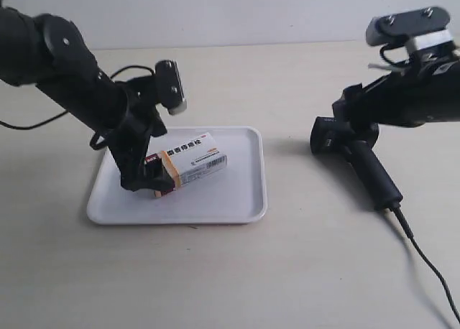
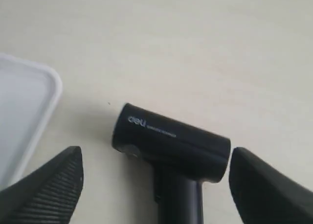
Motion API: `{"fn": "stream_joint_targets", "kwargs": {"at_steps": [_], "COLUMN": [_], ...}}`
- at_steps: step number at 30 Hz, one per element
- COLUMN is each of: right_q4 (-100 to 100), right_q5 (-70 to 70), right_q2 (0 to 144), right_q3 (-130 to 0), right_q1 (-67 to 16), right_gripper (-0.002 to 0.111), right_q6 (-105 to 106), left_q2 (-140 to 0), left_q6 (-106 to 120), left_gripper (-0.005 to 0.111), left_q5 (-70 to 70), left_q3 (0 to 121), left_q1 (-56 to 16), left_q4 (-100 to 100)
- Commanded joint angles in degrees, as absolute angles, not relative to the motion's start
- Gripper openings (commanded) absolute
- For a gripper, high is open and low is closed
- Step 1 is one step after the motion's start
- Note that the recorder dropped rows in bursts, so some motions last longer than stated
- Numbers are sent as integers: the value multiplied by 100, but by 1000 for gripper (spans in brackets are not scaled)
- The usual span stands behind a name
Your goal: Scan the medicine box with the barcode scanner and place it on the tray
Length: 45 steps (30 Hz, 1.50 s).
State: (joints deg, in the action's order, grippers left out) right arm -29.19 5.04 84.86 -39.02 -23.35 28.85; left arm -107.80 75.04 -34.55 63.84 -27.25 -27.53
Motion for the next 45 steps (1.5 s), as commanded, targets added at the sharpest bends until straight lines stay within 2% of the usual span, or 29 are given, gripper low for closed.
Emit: {"fn": "stream_joint_targets", "kwargs": {"at_steps": [1, 3, 6, 9, 10, 17, 24, 29, 34, 37, 38, 39, 43, 45], "right_q4": [-2786, -2786, -2875, -3172, -3220, -3321, -3475, -3475, -3475, -3475, -3475, -3475, -3475, -3475], "right_q5": [967, 1086, 1144, 1043, 952, 155, 238, 238, 238, 238, 227, 227, 206, 206], "right_q2": [7224, 6709, 5899, 5227, 5006, 3874, 3538, 3539, 3539, 3539, 3539, 3539, 3539, 3539], "right_q3": [-3931, -3931, -3797, -3398, -3204, -1780, -1467, -1467, -1467, -1467, -1467, -1467, -1467, -1467], "right_q1": [-2329, -2329, -2329, -2329, -2329, -2329, -2329, -2329, -2329, -2329, -2329, -2329, -2329, -2329], "right_gripper": [68, 56, 30, 6, -1, 0, 0, 0, 0, 0, 0, 0, 0, 0], "right_q6": [2931, 2814, 2785, 2797, 2809, 2890, 2173, 2162, 2157, 2122, 2123, 2123, 2123, 2123], "left_q2": [-9851, -9528, -9142, -8798, -8678, -7601, -5699, -4133, -2614, -2123, -1788, -1473, -728, -656], "left_q6": [7022, 6608, 6046, 5943, 6019, 7582, 9236, 9235, 9235, 9416, 9359, 9359, 9359, 9359], "left_gripper": [89, 81, 49, 4, 2, 4, 4, 4, 4, 4, 4, 4, 4, 4], "left_q5": [-4096, -4194, -4183, -4123, -3989, -2442, -2257, -2571, -3386, -3137, -2541, -2231, -2169, -2169], "left_q3": [6396, 6396, 6355, 6104, 5941, 4297, 2819, 2123, 1965, 1943, 1726, 1455, 655, 539], "left_q1": [-2711, -2630, -2371, -2090, -2025, -2008, -2008, -2008, -2008, -2008, -1899, -1467, 187, 610], "left_q4": [-2768, -2807, -2854, -3318, -3538, -6068, -8301, -8550, -8534, -8206, -8299, -8563, -8925, -8934]}}
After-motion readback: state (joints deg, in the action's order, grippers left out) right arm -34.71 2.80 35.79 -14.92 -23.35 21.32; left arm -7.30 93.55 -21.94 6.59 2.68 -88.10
